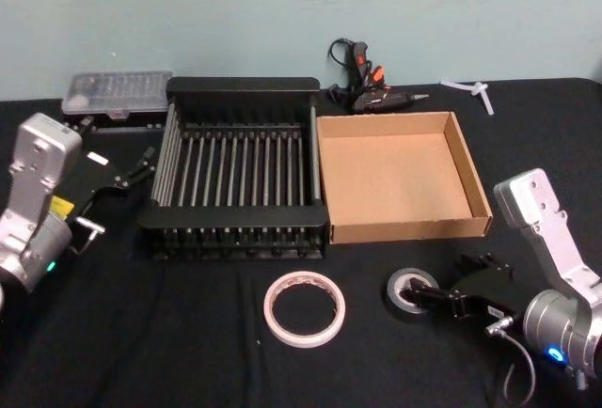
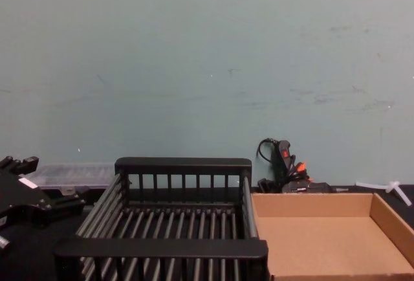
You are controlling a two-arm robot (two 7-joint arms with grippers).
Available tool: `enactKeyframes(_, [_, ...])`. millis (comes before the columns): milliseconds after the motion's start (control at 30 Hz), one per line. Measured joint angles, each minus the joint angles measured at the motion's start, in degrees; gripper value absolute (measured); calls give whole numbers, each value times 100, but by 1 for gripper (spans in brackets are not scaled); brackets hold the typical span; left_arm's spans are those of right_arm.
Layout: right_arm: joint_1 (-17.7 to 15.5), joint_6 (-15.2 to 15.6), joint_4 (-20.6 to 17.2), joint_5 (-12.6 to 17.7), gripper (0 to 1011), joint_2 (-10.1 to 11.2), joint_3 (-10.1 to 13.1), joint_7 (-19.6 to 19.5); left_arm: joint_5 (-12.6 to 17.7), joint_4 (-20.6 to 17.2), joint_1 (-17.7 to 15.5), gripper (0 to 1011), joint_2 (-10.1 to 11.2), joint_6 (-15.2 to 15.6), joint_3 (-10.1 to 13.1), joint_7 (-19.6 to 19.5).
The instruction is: Pick up the white tape and place it into the black box , Pick up the silver tape and place it into the brown box.
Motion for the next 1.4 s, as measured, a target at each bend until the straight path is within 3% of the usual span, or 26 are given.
enactKeyframes(700, [12,17,46,-111,998,-79,25,81,0,0,0,1001,0,0,0,0])
enactKeyframes(933, [9,16,43,-100,860,-76,22,76,0,0,0,1001,0,0,0,0])
enactKeyframes(1400, [8,13,37,-87,400,-71,17,69,0,0,0,1001,0,0,0,0])
